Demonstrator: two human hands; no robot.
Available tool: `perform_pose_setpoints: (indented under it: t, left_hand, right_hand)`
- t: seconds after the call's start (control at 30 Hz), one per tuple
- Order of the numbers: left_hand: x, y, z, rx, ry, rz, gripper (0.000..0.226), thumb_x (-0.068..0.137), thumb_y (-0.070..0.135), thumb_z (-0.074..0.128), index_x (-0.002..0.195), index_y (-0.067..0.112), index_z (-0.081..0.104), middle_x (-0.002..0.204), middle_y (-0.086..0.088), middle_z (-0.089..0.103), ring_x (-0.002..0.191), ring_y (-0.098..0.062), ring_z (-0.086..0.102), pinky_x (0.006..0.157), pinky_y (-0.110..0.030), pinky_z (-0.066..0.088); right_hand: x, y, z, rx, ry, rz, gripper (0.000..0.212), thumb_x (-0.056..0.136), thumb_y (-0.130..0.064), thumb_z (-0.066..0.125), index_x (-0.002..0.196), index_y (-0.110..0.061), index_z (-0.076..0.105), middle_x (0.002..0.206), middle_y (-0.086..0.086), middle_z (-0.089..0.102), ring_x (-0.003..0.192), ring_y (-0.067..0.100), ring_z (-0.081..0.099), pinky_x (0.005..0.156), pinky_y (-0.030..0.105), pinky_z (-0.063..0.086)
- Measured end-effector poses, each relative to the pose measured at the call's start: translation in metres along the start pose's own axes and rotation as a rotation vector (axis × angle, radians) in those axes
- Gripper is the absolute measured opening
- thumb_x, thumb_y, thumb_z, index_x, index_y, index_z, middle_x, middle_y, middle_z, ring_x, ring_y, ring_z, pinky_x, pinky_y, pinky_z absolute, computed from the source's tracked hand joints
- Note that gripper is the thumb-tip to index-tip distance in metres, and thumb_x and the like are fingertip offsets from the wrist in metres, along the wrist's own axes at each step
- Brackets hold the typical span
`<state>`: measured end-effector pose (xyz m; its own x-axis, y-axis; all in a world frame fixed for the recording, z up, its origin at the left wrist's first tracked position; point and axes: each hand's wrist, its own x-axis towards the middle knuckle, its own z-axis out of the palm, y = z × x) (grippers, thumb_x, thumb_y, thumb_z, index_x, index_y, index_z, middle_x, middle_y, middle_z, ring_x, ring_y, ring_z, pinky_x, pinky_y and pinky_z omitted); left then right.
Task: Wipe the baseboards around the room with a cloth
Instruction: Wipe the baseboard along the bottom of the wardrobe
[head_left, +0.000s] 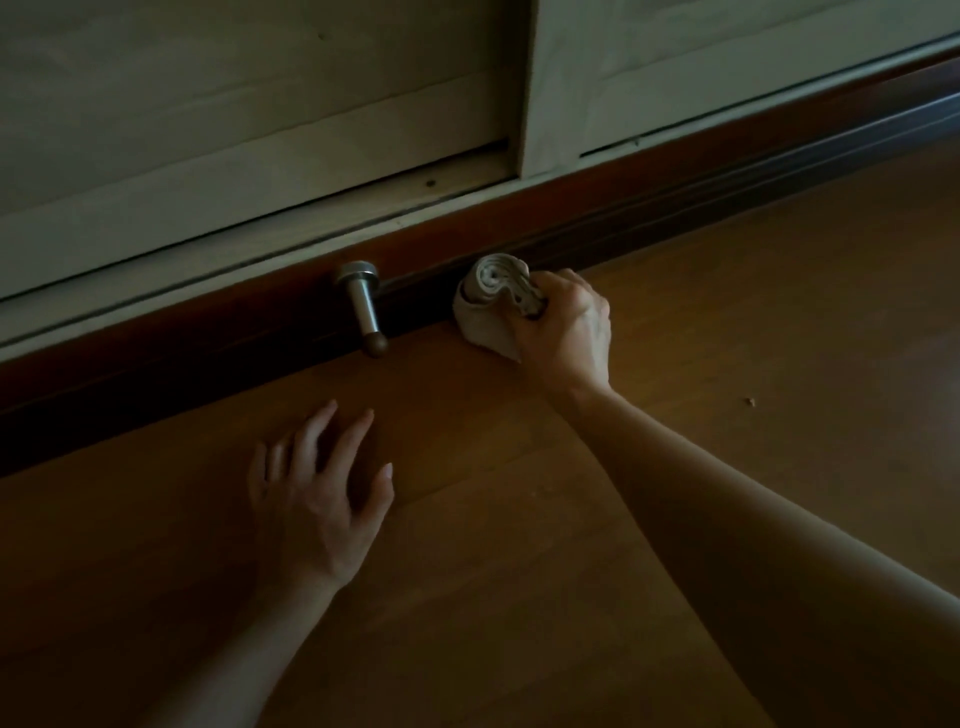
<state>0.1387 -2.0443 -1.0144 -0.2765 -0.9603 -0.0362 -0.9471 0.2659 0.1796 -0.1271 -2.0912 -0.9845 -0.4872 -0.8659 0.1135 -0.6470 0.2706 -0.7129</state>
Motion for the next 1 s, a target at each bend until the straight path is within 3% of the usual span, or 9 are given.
perform_pose_setpoints:
  t: [0.07, 0.17, 0.27, 0.4, 0.57, 0.73, 0.8, 0.9, 1.0]
  left_hand:
    - [0.006, 0.024, 0.003, 0.008, 0.020, 0.040, 0.065, 0.097, 0.061, 0.025, 0.141, 0.025, 0.056, 0.150, -0.007, 0.047, 0.127, -0.034, 0.052, 0.115, -0.063, 0.024]
    - [0.017, 0.064, 0.012, 0.009, 0.009, 0.192, 0.059, 0.099, 0.055, 0.029, 0.148, 0.027, 0.047, 0.155, -0.006, 0.041, 0.135, -0.029, 0.045, 0.119, -0.054, 0.023]
    - [0.028, 0.078, 0.020, -0.002, -0.013, 0.158, 0.058, 0.099, 0.055, 0.031, 0.150, 0.031, 0.043, 0.159, -0.003, 0.035, 0.143, -0.027, 0.035, 0.120, -0.052, 0.023]
    - [0.030, 0.076, 0.029, 0.012, 0.029, 0.170, 0.057, 0.096, 0.055, 0.036, 0.148, 0.034, 0.045, 0.157, -0.001, 0.038, 0.143, -0.026, 0.035, 0.118, -0.054, 0.026]
    - [0.031, 0.077, 0.030, 0.024, 0.068, 0.172, 0.060, 0.090, 0.054, 0.043, 0.146, 0.032, 0.050, 0.155, -0.003, 0.042, 0.141, -0.027, 0.037, 0.115, -0.056, 0.029]
    - [0.030, 0.080, 0.026, 0.009, 0.039, 0.157, 0.061, 0.089, 0.054, 0.044, 0.146, 0.032, 0.051, 0.155, -0.004, 0.043, 0.142, -0.028, 0.037, 0.116, -0.057, 0.027]
    - [0.030, 0.081, 0.025, 0.007, 0.043, 0.153, 0.062, 0.087, 0.053, 0.045, 0.145, 0.032, 0.052, 0.154, -0.004, 0.044, 0.141, -0.028, 0.038, 0.116, -0.057, 0.027]
    - [0.030, 0.081, 0.025, -0.003, 0.067, 0.157, 0.061, 0.086, 0.051, 0.046, 0.144, 0.031, 0.054, 0.153, -0.005, 0.046, 0.139, -0.029, 0.041, 0.116, -0.056, 0.027]
    - [0.030, 0.080, 0.025, -0.007, 0.070, 0.161, 0.062, 0.086, 0.051, 0.047, 0.144, 0.032, 0.053, 0.154, -0.005, 0.045, 0.139, -0.029, 0.041, 0.117, -0.056, 0.027]
  right_hand:
    - [0.001, 0.011, -0.004, 0.032, 0.076, 0.082, 0.020, 0.087, -0.032, 0.069, 0.101, -0.018, 0.070, 0.096, -0.007, 0.058, 0.092, 0.014, 0.056, 0.075, 0.025, 0.040]
    - [-0.006, 0.010, -0.002, 0.090, 0.116, 0.097, 0.023, 0.088, -0.033, 0.066, 0.105, -0.017, 0.069, 0.101, -0.006, 0.058, 0.094, 0.015, 0.056, 0.082, 0.032, 0.045]
    - [-0.005, 0.006, -0.001, 0.086, 0.006, 0.008, 0.029, 0.087, -0.039, 0.065, 0.105, -0.017, 0.069, 0.101, -0.004, 0.059, 0.092, 0.012, 0.057, 0.080, 0.034, 0.049]
    - [0.004, 0.023, -0.008, 0.048, 0.070, 0.084, 0.027, 0.090, -0.031, 0.068, 0.112, -0.015, 0.068, 0.107, -0.001, 0.061, 0.099, 0.018, 0.059, 0.088, 0.044, 0.051]
    - [0.000, 0.013, -0.007, 0.084, 0.045, 0.073, 0.026, 0.091, -0.033, 0.067, 0.110, -0.016, 0.069, 0.104, -0.003, 0.060, 0.093, 0.013, 0.058, 0.084, 0.039, 0.051]
    - [0.002, 0.017, -0.011, 0.090, 0.095, 0.178, 0.024, 0.090, -0.030, 0.068, 0.109, -0.016, 0.069, 0.105, 0.002, 0.062, 0.097, 0.019, 0.059, 0.090, 0.047, 0.049]
    - [-0.004, 0.010, -0.007, 0.088, 0.028, 0.140, 0.031, 0.091, -0.037, 0.064, 0.114, -0.017, 0.068, 0.110, 0.003, 0.061, 0.102, 0.018, 0.057, 0.092, 0.043, 0.048]
    - [-0.009, -0.003, -0.003, 0.112, -0.055, 0.039, 0.046, 0.089, -0.051, 0.056, 0.116, -0.015, 0.067, 0.106, -0.001, 0.059, 0.096, 0.014, 0.057, 0.081, 0.035, 0.050]
    - [-0.003, 0.002, -0.005, 0.088, -0.042, 0.047, 0.033, 0.092, -0.039, 0.063, 0.114, -0.016, 0.068, 0.105, -0.001, 0.060, 0.095, 0.015, 0.058, 0.082, 0.040, 0.052]
